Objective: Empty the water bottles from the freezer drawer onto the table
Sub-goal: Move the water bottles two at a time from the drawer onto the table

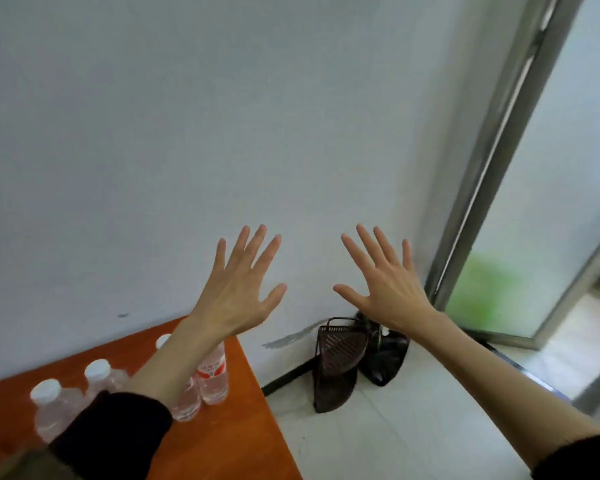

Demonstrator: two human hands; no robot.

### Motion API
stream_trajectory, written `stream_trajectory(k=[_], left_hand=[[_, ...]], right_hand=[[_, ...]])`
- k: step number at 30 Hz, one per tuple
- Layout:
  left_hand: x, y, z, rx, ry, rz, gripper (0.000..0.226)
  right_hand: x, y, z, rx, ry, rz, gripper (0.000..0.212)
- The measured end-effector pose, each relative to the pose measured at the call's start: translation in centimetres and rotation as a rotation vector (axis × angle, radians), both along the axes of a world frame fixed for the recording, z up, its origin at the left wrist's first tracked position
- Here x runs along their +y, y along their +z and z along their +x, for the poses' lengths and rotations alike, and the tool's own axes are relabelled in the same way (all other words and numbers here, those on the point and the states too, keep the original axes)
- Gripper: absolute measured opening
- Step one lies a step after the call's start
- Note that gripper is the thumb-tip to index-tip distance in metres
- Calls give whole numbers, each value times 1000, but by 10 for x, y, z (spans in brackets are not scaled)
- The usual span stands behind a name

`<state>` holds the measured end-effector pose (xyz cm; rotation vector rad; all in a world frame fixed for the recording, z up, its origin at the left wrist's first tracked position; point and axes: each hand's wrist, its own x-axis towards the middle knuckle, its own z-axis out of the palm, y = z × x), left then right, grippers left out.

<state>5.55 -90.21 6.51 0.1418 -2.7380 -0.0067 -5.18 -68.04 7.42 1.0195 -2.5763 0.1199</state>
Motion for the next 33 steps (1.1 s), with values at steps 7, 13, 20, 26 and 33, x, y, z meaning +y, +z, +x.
stream_trajectory(k=[7, 13, 20, 26, 33], left_hand=[[137, 4, -21, -58, -384, -48, 81], [294, 17, -10, 1, -727, -29, 78], [485, 13, 20, 1, -1015, -27, 80], [666, 7, 67, -9, -1179, 8, 84], [830, -26, 119, -136, -1292, 16, 71]], right_hand=[[174, 3, 74, 2, -429, -4, 86], [324, 10, 160, 2, -763, -2, 80], [478, 13, 267, 0, -1061, -29, 89], [630, 9, 343, -13, -1255, -18, 83], [764, -12, 401, -126, -1355, -74, 74]])
